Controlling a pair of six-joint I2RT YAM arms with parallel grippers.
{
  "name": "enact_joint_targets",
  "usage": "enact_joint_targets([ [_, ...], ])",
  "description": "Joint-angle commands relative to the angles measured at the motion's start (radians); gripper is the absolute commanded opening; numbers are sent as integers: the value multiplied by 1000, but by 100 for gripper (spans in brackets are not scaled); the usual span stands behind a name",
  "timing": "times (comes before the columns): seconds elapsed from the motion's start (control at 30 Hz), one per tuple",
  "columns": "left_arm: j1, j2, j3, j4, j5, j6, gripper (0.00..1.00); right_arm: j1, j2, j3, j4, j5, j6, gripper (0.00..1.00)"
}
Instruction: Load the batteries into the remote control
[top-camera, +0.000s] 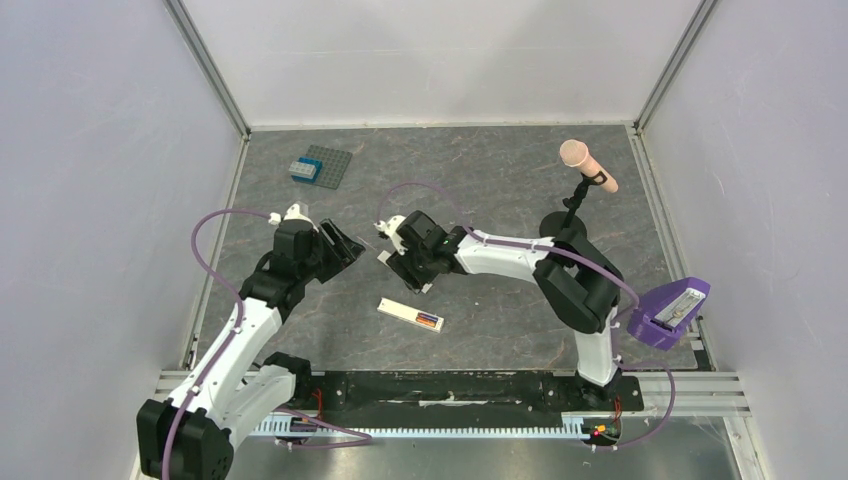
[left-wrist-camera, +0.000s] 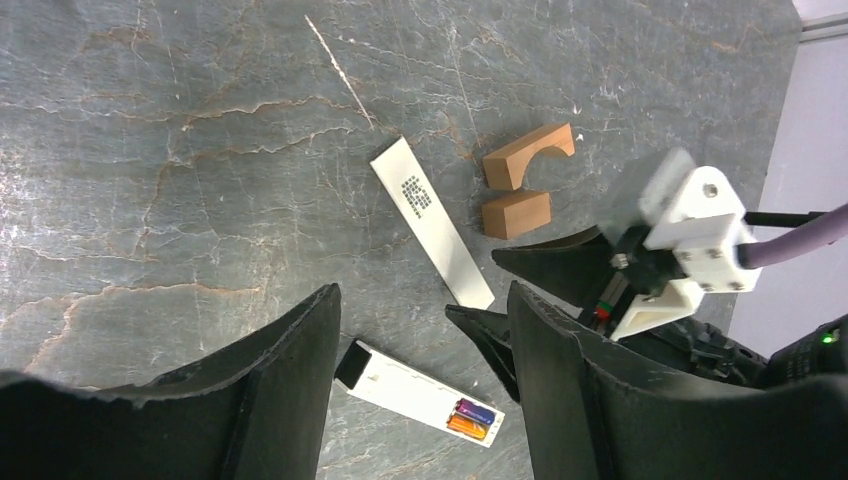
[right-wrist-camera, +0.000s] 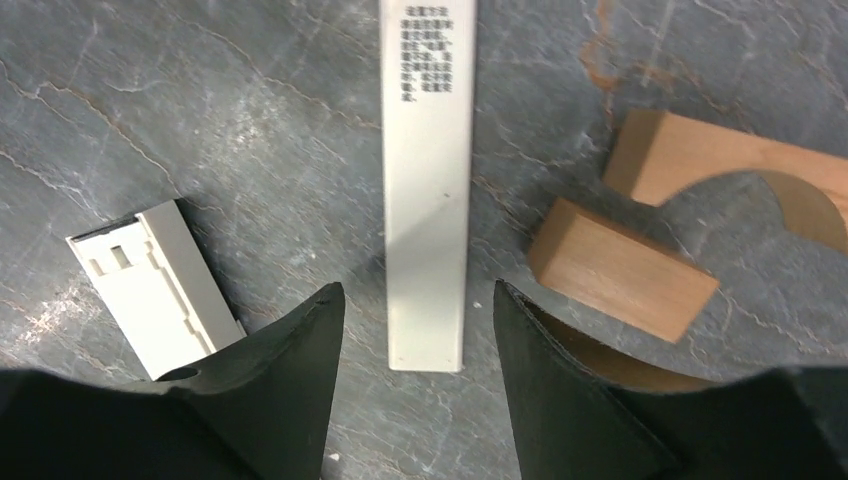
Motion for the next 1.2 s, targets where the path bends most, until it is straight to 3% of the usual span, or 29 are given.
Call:
enact_joint_targets([
  [0.0,8,4,7,43,-34,-11,67,33,60,107,-115,23,-68,56],
  [0.17,11,7,6,43,-46,-8,67,37,115,158,-205,47,-55,48],
  [0.4,16,10,5,43,-46,-4,67,37,192,227,-315,41,-21,50],
  [0.5,17,11,3,43,-46,-2,67,36,217,241,-339,52,-6,43],
  [0.63,20,13,-3,44,-47,-2,67,36,212,228,-324,88,14,30],
  [0.93,20,20,-78,103,-5,-37,67,36,106,161,-209,155,31,27],
  [1.17,20,46,-190,291,109,-38,72,36,20,111,-145,165,39,29],
])
